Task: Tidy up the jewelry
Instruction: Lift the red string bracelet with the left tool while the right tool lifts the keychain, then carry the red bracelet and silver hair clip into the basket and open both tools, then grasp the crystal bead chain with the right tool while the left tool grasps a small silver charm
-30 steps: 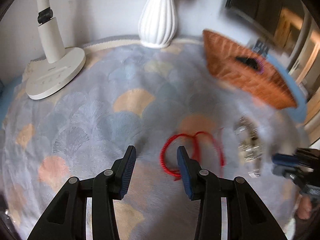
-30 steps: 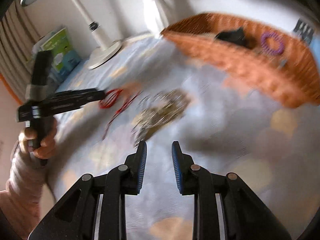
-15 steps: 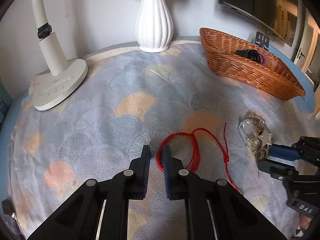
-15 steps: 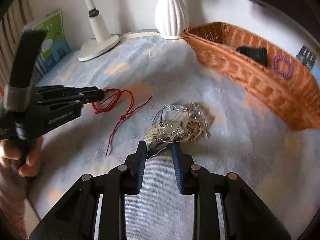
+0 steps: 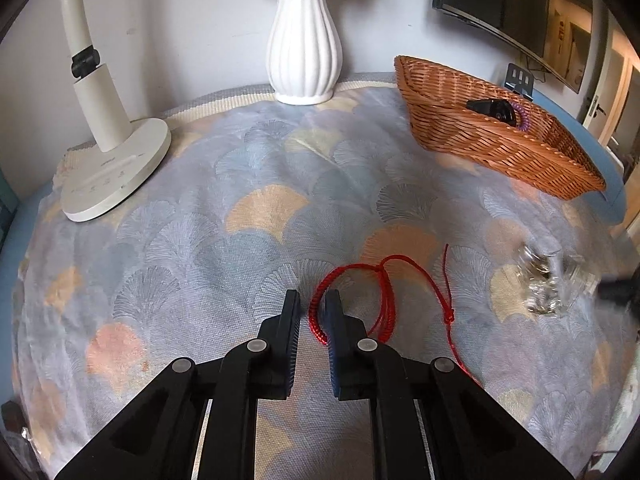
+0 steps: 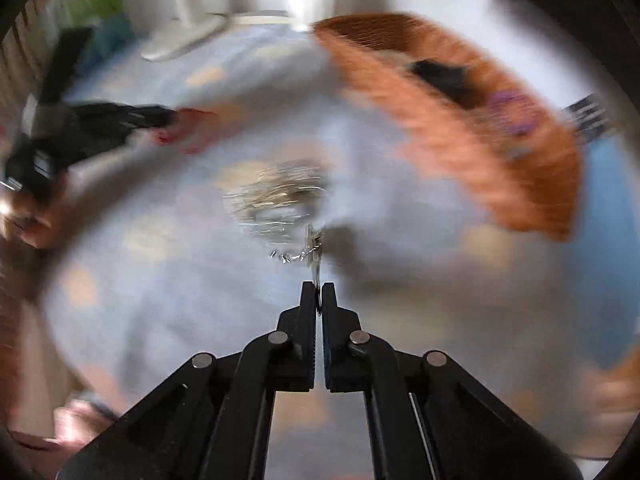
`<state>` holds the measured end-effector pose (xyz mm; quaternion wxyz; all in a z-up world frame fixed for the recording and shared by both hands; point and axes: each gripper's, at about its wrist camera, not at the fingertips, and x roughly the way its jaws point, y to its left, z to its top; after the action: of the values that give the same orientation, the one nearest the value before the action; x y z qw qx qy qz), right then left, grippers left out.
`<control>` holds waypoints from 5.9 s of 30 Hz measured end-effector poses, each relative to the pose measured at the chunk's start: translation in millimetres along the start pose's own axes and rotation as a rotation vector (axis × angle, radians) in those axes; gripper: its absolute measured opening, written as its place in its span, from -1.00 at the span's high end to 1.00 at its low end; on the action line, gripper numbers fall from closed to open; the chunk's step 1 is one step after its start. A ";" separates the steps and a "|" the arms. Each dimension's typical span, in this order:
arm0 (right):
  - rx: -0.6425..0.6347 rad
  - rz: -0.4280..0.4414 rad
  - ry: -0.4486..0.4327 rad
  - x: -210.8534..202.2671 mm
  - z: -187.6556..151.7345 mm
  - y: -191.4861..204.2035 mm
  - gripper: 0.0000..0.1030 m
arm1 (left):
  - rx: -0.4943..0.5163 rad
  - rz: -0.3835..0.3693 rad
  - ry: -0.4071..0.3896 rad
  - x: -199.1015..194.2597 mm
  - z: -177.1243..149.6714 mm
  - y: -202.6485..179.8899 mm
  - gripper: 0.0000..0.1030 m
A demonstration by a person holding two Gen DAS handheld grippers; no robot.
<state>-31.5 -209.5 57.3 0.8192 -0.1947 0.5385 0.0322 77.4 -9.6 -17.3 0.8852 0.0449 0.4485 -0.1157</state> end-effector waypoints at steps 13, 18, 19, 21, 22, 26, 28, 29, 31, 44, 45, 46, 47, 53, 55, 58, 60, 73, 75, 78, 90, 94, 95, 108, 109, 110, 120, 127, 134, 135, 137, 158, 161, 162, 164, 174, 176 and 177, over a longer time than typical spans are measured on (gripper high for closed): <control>0.022 -0.193 -0.029 -3.8 -22.7 -19.5 0.96 | -0.007 -0.011 0.001 0.3 -0.1 1.6 0.76; 0.233 0.140 -0.087 -17.4 -32.0 -65.6 0.92 | -0.002 -0.010 -0.001 1.0 0.2 2.0 0.76; 0.235 0.194 -0.104 -21.3 -32.6 -67.1 0.84 | 0.000 -0.010 -0.001 1.0 0.2 1.5 0.76; 0.204 0.238 -0.125 -25.6 -30.3 -59.1 0.81 | 0.001 -0.009 -0.001 0.9 0.2 1.4 0.76; 0.190 0.241 -0.132 -25.3 -29.2 -56.8 0.81 | 0.001 -0.009 -0.001 1.0 0.3 1.6 0.76; 0.204 0.191 -0.107 -23.3 -33.4 -51.8 0.81 | 0.003 -0.009 -0.001 0.9 0.5 1.3 0.76; 0.267 0.143 -0.095 -18.8 -41.9 -68.7 0.74 | 0.002 -0.011 -0.001 1.1 0.6 1.7 0.75; 0.297 0.129 -0.094 -17.4 -44.5 -77.6 0.69 | 0.001 -0.011 -0.001 0.9 0.4 1.4 0.75; 0.365 0.131 -0.105 -12.1 -48.1 -96.3 0.41 | 0.003 -0.015 0.000 1.1 0.5 1.1 0.72; 0.424 0.125 -0.105 40.1 -24.5 -109.3 0.38 | 0.022 -0.072 0.060 -1.0 1.7 3.1 0.61; 0.423 0.121 -0.107 41.1 -23.7 -108.6 0.38 | 0.033 -0.061 0.059 -0.2 2.0 0.0 0.61; 0.417 0.111 -0.113 41.8 -22.8 -106.7 0.38 | 0.041 -0.054 0.057 1.2 2.9 -3.4 0.61; 0.405 0.099 -0.117 42.1 -21.9 -103.8 0.38 | 0.047 -0.047 0.055 1.9 3.7 -5.6 0.61; 0.329 0.103 -0.136 34.2 -20.7 -85.6 0.51 | 0.093 0.000 0.032 1.0 5.7 -28.8 0.93; 0.323 0.139 -0.149 26.3 -23.6 -84.6 0.51 | 0.078 -0.058 0.007 -10.6 6.2 -30.9 0.93; 0.320 0.181 -0.184 6.7 -27.0 -84.8 0.51 | 0.043 -0.118 -0.030 -30.2 12.7 -28.9 0.93; 0.321 0.211 -0.212 -9.9 -27.2 -87.0 0.66 | 0.023 -0.175 -0.072 -48.4 19.7 -27.7 0.93; 0.398 0.283 -0.337 -53.8 -18.0 -142.2 0.85 | 0.142 -0.186 -0.258 -106.3 96.5 -86.1 0.93; 0.392 0.287 -0.322 -50.5 -22.7 -147.0 0.85 | 0.148 -0.199 -0.256 -104.3 102.2 -93.9 0.93; 0.374 0.304 -0.269 -37.7 -36.0 -146.4 0.76 | 0.158 -0.203 -0.250 -97.2 106.4 -102.2 0.93; 0.572 0.412 -0.090 5.5 -115.0 -139.8 0.34 | 0.131 -0.235 -0.187 -69.4 96.0 -101.8 0.93; 0.593 0.349 -0.118 8.5 -104.6 -135.7 0.26 | 0.137 -0.231 -0.176 -69.9 92.5 -104.0 0.93; 0.589 0.317 -0.120 9.9 -99.5 -132.7 0.26 | 0.143 -0.229 -0.177 -71.1 91.0 -104.4 0.92; 0.451 0.074 -0.126 10.6 -83.0 -103.5 0.49 | 0.133 -0.240 -0.191 -70.1 100.9 -105.4 0.92; 0.446 0.116 -0.124 8.4 -82.7 -103.7 0.50 | 0.132 -0.240 -0.195 -70.4 104.0 -105.8 0.92; 0.442 0.166 -0.126 6.4 -82.3 -104.1 0.50 | 0.132 -0.235 -0.198 -70.5 108.5 -106.4 0.93; 0.442 0.268 -0.388 -63.0 -16.8 -164.6 0.50 | 0.098 -0.228 -0.261 -61.9 177.3 -117.5 0.93; 0.528 0.286 -0.343 -5.7 49.3 -215.4 0.50 | 0.076 -0.160 -0.214 1.6 220.7 -128.2 0.93; 0.537 0.314 -0.202 57.1 83.2 -223.5 0.50 | 0.054 -0.146 -0.075 84.4 231.1 -127.8 0.92; 0.533 0.305 -0.192 61.5 85.2 -223.0 0.50 | 0.054 -0.146 -0.067 89.9 231.8 -128.1 0.93; 0.523 0.286 -0.178 67.4 87.5 -221.4 0.50 | 0.058 -0.152 -0.058 97.3 231.0 -130.2 0.93; 0.538 0.256 -0.319 -1.7 56.0 -219.6 0.43 | -0.004 -0.246 -0.118 22.1 206.0 -113.3 0.51; 0.513 0.226 -0.372 -31.7 38.1 -203.5 0.25 | -0.025 -0.257 -0.152 -16.7 191.1 -100.7 0.23; 0.502 0.228 -0.391 -40.4 31.2 -196.5 0.21 | -0.028 -0.257 -0.162 -25.0 187.4 -98.5 0.10; 0.477 0.224 -0.427 -53.6 15.4 -180.5 0.20 | -0.029 -0.259 -0.188 -48.5 173.2 -92.3 0.00; 0.491 0.319 -0.411 -9.7 -46.8 -116.9 0.00 | 0.091 -0.317 -0.177 -96.4 79.3 -91.5 -0.05; 0.499 0.342 -0.363 3.2 -47.5 -113.9 0.00 | 0.125 -0.312 -0.138 -82.8 60.6 -102.2 -0.05; 0.496 0.337 -0.364 2.5 -47.5 -113.9 0.00 | 0.133 -0.321 -0.115 -74.1 52.9 -107.6 -0.04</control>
<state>-41.9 -331.7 71.0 0.9074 0.1109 0.3994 0.0691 50.2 -111.4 76.3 0.8746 0.0245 0.3897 -0.2875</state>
